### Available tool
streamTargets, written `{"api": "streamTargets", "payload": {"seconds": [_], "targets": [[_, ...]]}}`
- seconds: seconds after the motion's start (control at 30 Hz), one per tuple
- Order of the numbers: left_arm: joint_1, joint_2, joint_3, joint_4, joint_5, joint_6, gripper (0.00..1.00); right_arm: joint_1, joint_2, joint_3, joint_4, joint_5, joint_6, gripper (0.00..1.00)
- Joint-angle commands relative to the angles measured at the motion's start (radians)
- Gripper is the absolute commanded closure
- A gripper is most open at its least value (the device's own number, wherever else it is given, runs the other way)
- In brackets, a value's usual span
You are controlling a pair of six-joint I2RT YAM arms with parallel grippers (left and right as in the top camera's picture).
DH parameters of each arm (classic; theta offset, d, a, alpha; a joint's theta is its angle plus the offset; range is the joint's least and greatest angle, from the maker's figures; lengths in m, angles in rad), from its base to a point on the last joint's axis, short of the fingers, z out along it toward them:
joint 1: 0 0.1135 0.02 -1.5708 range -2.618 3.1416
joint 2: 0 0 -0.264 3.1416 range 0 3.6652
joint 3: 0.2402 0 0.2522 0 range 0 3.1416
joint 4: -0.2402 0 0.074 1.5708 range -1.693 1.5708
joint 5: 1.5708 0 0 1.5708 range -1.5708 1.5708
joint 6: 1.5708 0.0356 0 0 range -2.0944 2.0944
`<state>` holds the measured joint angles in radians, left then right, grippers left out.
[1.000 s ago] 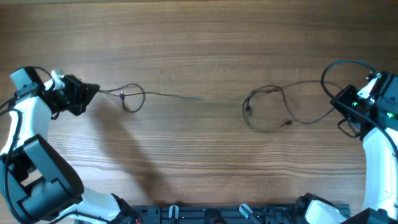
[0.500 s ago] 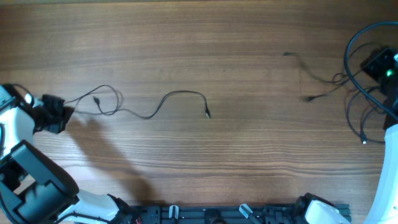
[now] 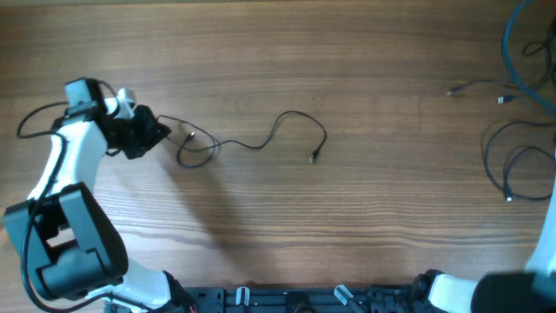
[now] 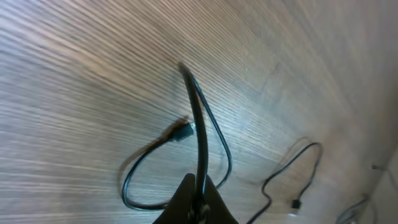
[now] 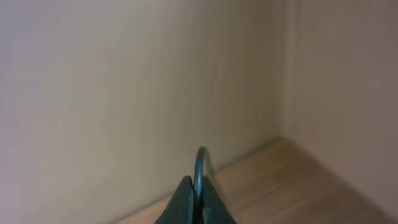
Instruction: Untangle cables
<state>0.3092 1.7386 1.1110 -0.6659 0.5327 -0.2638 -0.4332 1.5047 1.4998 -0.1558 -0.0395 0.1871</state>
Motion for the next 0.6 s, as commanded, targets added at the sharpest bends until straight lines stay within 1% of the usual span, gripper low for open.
{"api": "streamTargets", "payload": {"seconds": [0.0, 0.13, 0.2, 0.3, 0.33, 0.43, 0.5, 0.57], "targets": [[-0.055, -0.027, 0.002, 0.003, -0.052, 0.024, 0.96, -0.003, 0.156, 0.023, 0.092, 0.207, -0.180, 0.96], [-0.110, -0.027, 0.002, 0.003, -0.052, 0.021, 0.96, -0.003, 0.318, 0.023, 0.282, 0.208, -0.298, 0.95], [-0.136, -0.027, 0.002, 0.003, -0.052, 0.020, 0.96, -0.009, 0.400, 0.024, 0.366, 0.219, -0.300, 0.96], [-0.166, -0.027, 0.002, 0.003, -0.052, 0.002, 0.96, -0.023, 0.496, 0.024, 0.441, 0.280, -0.309, 0.95], [-0.174, -0.027, 0.002, 0.004, -0.053, -0.016, 0.96, -0.027, 0.520, 0.024, 0.460, 0.287, -0.330, 0.96], [-0.195, -0.027, 0.002, 0.007, -0.076, -0.098, 0.96, -0.050, 0.642, 0.024, 0.550, 0.286, -0.518, 0.95], [-0.205, -0.027, 0.002, 0.020, -0.110, -0.167, 0.96, -0.053, 0.691, 0.024, 0.549, 0.286, -0.556, 0.95], [-0.215, -0.027, 0.002, 0.039, -0.120, -0.199, 0.96, -0.053, 0.725, 0.024, 0.528, 0.269, -0.547, 0.94]]}}
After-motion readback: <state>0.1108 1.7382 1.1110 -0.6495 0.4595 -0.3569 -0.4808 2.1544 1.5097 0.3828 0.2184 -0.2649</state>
